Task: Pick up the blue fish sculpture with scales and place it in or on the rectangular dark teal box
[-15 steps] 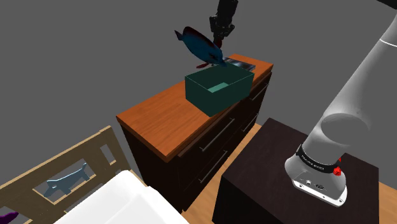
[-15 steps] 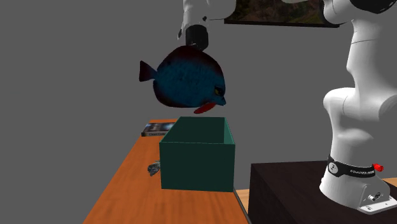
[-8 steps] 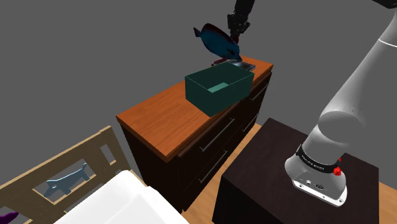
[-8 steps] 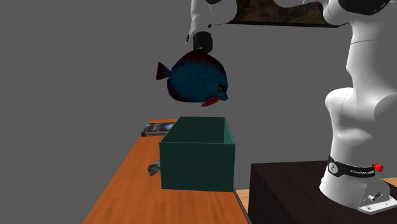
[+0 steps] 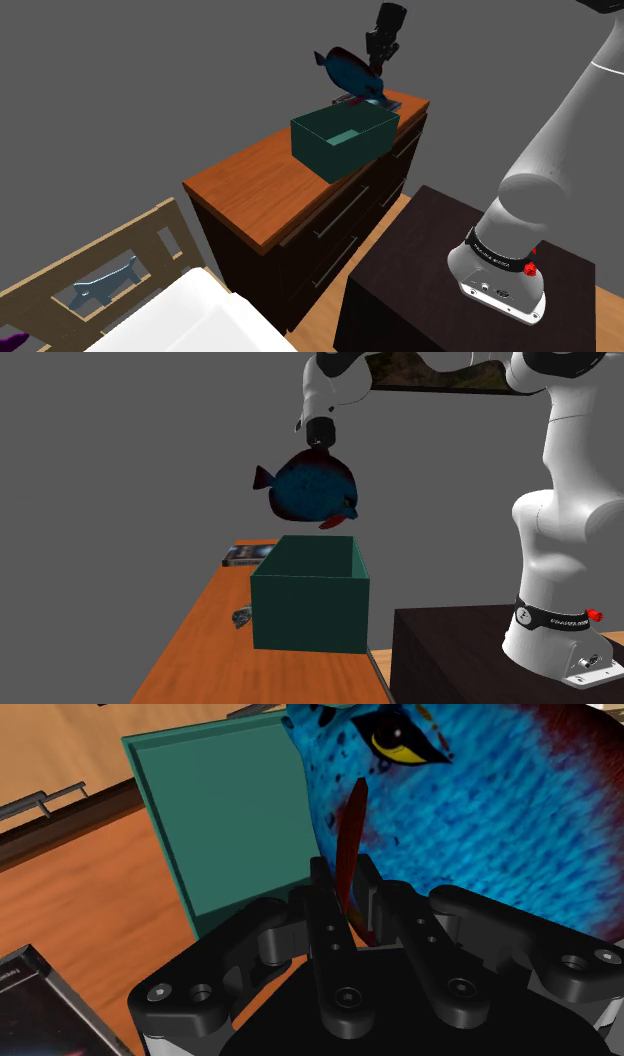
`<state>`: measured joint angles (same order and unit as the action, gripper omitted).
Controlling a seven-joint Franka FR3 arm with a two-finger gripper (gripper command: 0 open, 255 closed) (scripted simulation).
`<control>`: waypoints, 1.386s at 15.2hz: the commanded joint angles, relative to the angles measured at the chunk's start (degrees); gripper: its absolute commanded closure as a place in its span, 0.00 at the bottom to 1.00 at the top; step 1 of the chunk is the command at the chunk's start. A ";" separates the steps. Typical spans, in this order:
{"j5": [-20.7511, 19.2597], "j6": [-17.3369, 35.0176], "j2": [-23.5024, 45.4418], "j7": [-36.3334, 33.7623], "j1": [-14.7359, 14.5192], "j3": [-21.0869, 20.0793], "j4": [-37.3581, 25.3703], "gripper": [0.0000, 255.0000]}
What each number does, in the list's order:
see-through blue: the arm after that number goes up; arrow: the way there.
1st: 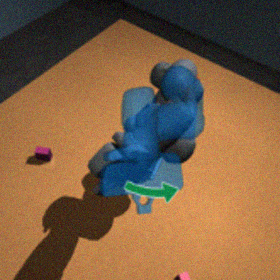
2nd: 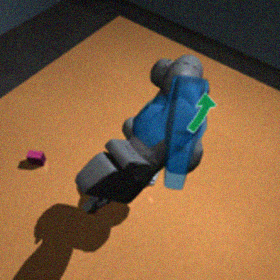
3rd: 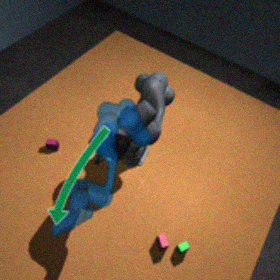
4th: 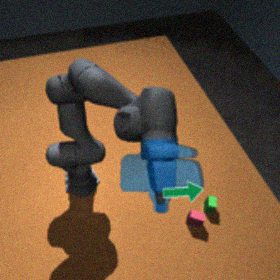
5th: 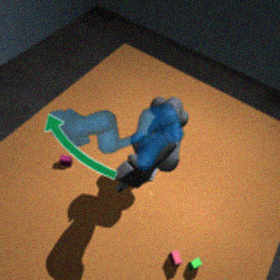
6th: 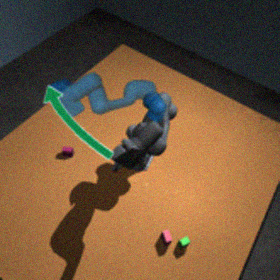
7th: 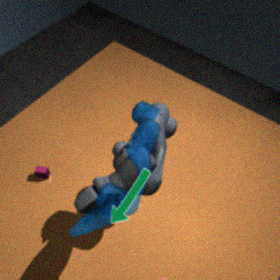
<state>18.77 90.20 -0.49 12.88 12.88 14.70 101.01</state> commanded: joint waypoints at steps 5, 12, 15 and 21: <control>0.17 4.31 0.13 1.24 -0.12 -0.12 4.25 1.00; 0.43 7.79 0.54 2.35 -0.19 -0.19 7.51 1.00; 0.43 7.79 0.54 2.35 -0.19 -0.19 7.51 1.00; 0.43 7.81 0.53 2.36 -0.18 -0.19 7.54 0.00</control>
<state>19.21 98.00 0.04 15.24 12.68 14.49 108.55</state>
